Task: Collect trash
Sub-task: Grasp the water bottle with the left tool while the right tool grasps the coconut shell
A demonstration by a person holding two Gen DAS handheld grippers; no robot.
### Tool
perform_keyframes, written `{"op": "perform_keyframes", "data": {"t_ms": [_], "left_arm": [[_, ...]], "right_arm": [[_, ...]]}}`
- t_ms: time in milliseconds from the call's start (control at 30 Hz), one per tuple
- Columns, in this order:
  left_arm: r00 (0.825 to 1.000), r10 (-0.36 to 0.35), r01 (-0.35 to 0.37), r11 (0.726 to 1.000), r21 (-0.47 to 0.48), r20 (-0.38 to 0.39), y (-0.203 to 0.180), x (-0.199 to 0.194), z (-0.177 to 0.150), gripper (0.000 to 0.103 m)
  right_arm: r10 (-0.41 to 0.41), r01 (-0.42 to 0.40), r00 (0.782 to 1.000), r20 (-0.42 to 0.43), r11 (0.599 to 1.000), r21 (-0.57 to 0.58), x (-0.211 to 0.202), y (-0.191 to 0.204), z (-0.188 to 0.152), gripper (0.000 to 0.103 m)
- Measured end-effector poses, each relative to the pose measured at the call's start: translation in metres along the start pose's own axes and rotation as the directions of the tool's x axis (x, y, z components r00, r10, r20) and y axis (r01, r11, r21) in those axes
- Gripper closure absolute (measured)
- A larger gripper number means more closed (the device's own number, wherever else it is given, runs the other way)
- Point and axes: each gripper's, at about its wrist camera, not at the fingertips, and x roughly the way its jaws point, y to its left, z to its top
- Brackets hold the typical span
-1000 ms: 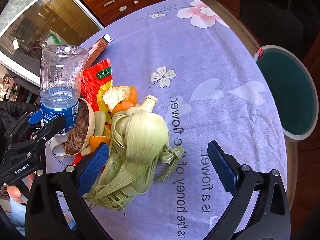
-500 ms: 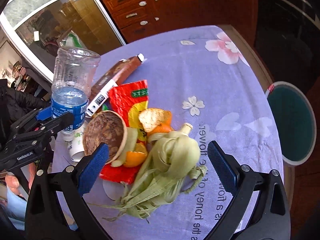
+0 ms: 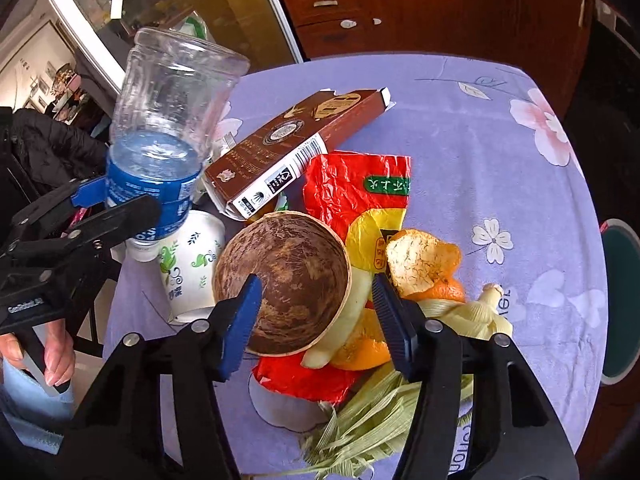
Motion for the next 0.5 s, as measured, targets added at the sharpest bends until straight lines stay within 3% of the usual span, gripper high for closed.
{"op": "perform_keyframes", "data": {"t_ms": [133, 400, 433, 467, 500], "left_arm": [[1.0, 0.001, -0.002, 1.0, -0.021, -0.011, 0.011, 0.003, -0.001, 0.032], [1.0, -0.014, 0.013, 0.999, -0.045, -0.023, 0.016, 0.01, 0.001, 0.032], [1.0, -0.014, 0.013, 0.999, -0.042, -0.024, 0.014, 0.011, 0.001, 0.034], [1.0, -0.014, 0.012, 0.999, -0.038, -0.027, 0.013, 0.013, 0.001, 0.034], [0.999, -0.015, 0.014, 0.999, -0.036, -0.031, 0.011, 0.014, 0.002, 0.034]], "right_arm": [[0.0, 0.0, 0.999, -0.036, 1.0, 0.017, 0.02, -0.007, 0.005, 0.049], [0.006, -0.007, 0.997, -0.083, 1.0, -0.005, 0.051, -0.004, 0.01, 0.065], [0.005, -0.006, 0.997, -0.078, 1.0, -0.008, 0.051, -0.004, 0.01, 0.074], [-0.001, 0.0, 0.997, -0.076, 1.0, -0.009, 0.051, -0.004, 0.01, 0.091], [0.007, -0.007, 0.997, -0.08, 1.0, -0.003, 0.051, -0.005, 0.01, 0.094]]}}
